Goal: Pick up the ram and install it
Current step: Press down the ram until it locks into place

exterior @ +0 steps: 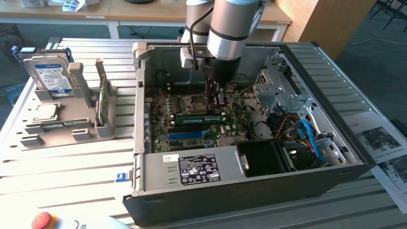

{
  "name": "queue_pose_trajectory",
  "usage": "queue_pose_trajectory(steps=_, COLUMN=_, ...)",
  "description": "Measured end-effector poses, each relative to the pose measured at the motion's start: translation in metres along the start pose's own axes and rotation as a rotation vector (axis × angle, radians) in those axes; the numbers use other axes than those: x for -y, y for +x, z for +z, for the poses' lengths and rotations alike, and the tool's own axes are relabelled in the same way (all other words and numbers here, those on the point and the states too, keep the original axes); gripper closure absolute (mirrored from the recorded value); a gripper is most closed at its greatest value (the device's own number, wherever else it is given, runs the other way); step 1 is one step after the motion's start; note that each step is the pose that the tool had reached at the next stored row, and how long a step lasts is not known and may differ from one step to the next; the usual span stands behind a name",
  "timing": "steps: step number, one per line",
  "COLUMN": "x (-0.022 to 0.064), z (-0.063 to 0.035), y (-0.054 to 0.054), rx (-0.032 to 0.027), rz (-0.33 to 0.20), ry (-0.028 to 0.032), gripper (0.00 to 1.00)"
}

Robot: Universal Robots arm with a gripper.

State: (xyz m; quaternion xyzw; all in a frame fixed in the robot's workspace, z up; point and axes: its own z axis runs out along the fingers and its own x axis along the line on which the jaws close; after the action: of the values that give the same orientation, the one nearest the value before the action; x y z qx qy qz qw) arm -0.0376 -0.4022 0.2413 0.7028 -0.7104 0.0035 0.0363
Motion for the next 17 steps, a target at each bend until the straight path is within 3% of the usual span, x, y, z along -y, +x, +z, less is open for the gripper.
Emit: queue_pose_trajectory(steps=17, x=-0.0272, z=0.0013, y=0.000, rx=0.0000, rz=0.000, ry=0.0000, gripper=0.90)
